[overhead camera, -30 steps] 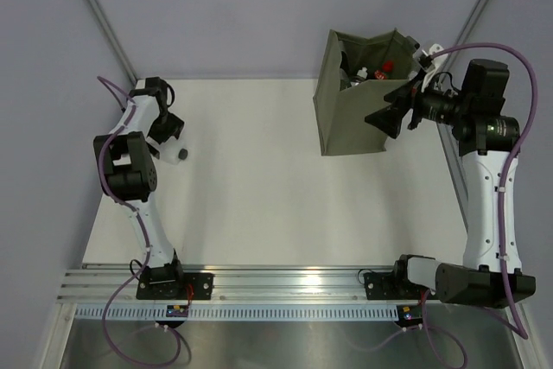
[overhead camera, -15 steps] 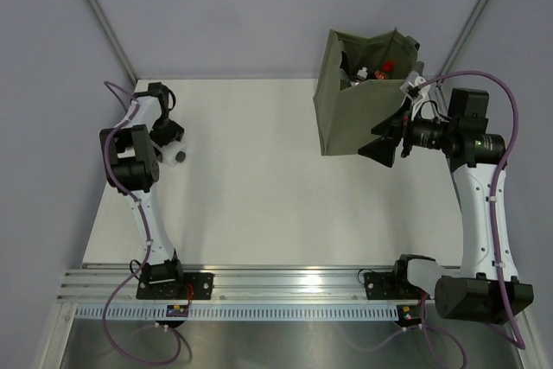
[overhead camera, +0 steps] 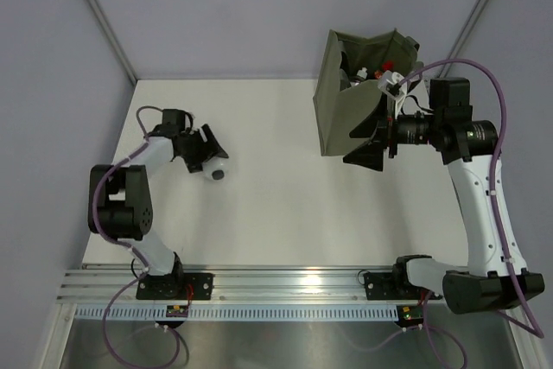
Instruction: Place the personal care products into the canvas bag
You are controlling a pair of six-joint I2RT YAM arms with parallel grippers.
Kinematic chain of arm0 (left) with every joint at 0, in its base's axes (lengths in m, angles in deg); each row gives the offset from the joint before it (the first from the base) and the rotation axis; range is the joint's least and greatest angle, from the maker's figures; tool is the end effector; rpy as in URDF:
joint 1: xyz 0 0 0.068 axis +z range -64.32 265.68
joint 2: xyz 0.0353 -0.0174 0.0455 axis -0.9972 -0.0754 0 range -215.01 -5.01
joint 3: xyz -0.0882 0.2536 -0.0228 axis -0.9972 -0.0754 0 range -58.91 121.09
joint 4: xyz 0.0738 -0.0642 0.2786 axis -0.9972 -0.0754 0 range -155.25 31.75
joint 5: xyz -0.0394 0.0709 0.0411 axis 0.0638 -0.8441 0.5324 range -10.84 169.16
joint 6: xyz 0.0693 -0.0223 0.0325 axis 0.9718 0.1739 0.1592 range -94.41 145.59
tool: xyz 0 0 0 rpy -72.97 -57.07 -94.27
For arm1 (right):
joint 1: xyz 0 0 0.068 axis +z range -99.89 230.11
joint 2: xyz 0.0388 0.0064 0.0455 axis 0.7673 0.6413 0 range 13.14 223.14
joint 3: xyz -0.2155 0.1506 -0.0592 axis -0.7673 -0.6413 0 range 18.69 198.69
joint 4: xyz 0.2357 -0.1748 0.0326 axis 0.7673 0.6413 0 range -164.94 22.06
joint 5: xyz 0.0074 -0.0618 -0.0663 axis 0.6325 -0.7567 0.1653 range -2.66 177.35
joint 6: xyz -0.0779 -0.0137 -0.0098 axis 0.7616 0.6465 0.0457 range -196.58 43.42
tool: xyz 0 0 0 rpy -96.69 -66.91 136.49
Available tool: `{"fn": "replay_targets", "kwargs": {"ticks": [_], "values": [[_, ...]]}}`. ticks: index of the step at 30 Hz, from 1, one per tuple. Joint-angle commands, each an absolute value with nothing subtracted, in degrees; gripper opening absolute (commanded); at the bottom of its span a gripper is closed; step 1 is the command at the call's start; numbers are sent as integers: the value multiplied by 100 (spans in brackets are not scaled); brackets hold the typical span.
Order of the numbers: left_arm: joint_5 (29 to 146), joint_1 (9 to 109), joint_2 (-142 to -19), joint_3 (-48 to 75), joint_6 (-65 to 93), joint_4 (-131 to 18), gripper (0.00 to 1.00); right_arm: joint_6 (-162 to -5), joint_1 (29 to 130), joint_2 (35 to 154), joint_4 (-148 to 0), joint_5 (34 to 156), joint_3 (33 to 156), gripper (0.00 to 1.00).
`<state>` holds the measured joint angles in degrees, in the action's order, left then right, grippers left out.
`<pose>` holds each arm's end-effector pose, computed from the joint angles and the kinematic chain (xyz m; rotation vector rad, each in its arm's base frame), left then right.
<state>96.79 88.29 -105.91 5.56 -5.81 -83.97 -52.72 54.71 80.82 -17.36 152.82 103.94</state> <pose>0.3964 -0.0028 0.1275 -0.6883 2.6033 -0.5701 0.2433 0.0821 0.4306 -1.0191 1.7018 1.0561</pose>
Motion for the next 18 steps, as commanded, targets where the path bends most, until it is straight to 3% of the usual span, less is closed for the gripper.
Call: {"fn": "replay_targets", "kwargs": {"ticks": [1,5,8,9,11,14,18], "values": [[12063,7876,-8873,-113,-174,-6409,0,-5134,5652,8433,-1577,16134,10711,100],[12040,6708,-7800,-948,-412,-5413,0,-6599,6258,8898,-2422,15671,10789,96],[11591,6178,-7103,-1425,-499,-4877,0,-7918,6996,9128,-3279,14662,10571,90],[11485,6090,-6954,-1530,-552,-4754,0,-8313,7189,9102,-3571,13762,10457,88],[11188,5888,-6542,-1793,-754,-4306,0,-9400,7689,9092,-4081,12023,10228,92],[10949,5659,-6329,-1874,-904,-4050,0,-10386,7867,9198,-4329,11259,10175,99],[10860,5439,-6337,-1786,-965,-4041,0,-10997,7955,9767,-4225,11274,10578,99]]}}
